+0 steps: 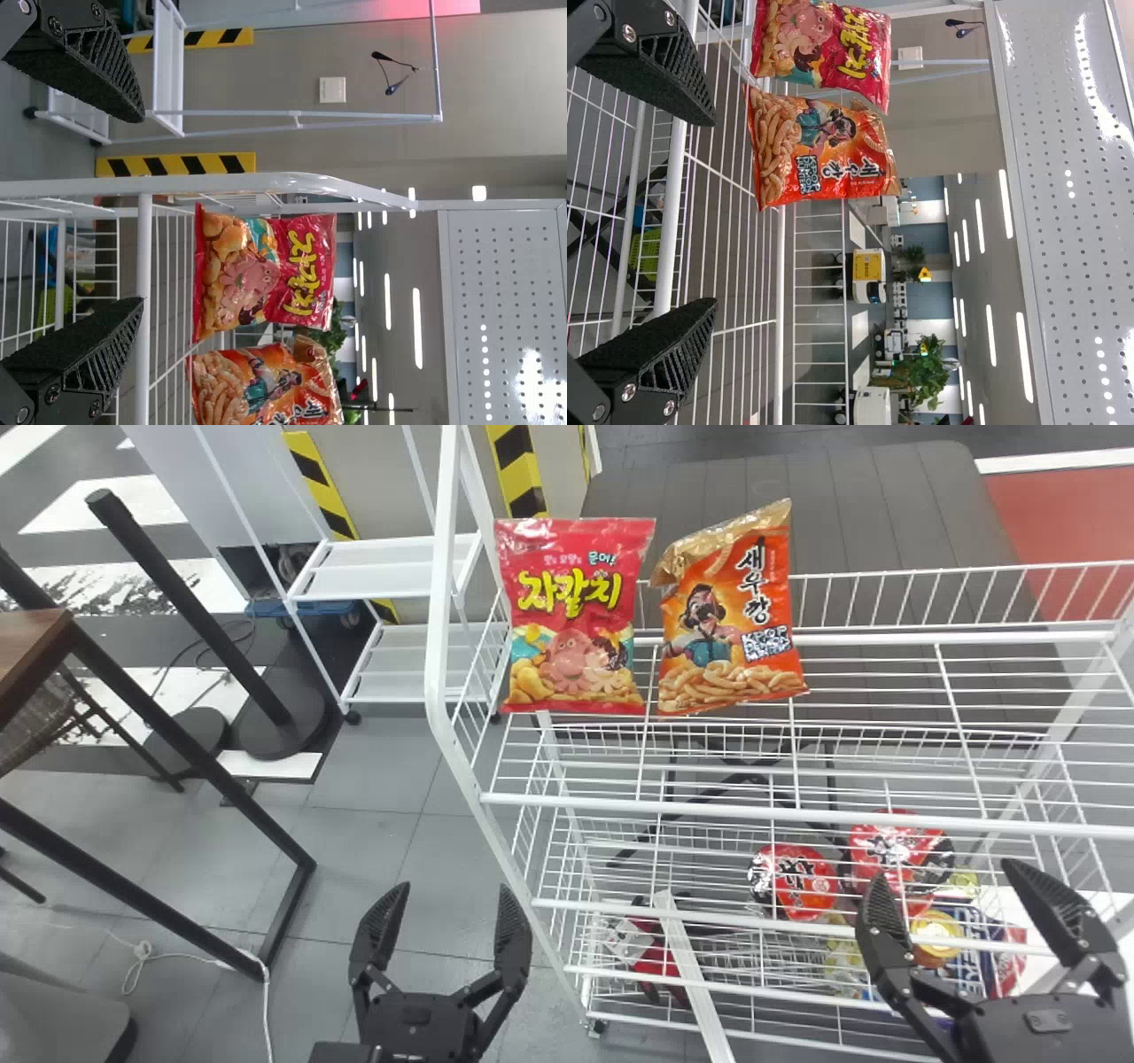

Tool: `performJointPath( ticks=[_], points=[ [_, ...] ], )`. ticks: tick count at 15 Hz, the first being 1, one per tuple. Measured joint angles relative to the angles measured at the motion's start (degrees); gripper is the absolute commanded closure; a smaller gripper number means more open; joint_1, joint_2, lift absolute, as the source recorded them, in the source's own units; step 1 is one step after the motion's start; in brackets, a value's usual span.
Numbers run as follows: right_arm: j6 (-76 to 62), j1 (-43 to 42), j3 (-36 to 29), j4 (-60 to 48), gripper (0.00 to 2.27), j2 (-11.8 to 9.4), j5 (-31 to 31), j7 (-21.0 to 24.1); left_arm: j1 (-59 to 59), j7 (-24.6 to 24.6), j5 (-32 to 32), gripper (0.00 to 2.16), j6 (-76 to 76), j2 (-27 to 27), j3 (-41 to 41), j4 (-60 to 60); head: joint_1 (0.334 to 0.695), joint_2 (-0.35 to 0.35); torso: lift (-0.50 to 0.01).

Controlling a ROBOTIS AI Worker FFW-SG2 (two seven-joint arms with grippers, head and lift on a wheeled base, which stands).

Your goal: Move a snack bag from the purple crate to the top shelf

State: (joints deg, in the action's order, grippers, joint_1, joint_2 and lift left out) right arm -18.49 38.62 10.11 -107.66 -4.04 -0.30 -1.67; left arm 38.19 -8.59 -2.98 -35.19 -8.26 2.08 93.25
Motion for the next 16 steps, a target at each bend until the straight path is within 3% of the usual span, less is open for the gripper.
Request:
performJointPath(
  ticks=[12, 16],
  points=[
    [0.2, -0.5, 0.0, 0.4, 0.09, -0.1, 0.0, 0.2, -0.2, 0.0, 0.1, 0.08, 0.2, 0.1, 0.0, -0.1, 0.695, 0.222, -0.007],
    [1.7, -0.4, 1.0, 0.1, 0.08, -0.3, 1.1, 2.7, -0.2, 0.1, 0.2, 0.08, 0.2, 0.2, 0.0, -0.1, 0.695, 0.223, -0.022]
  ],
)
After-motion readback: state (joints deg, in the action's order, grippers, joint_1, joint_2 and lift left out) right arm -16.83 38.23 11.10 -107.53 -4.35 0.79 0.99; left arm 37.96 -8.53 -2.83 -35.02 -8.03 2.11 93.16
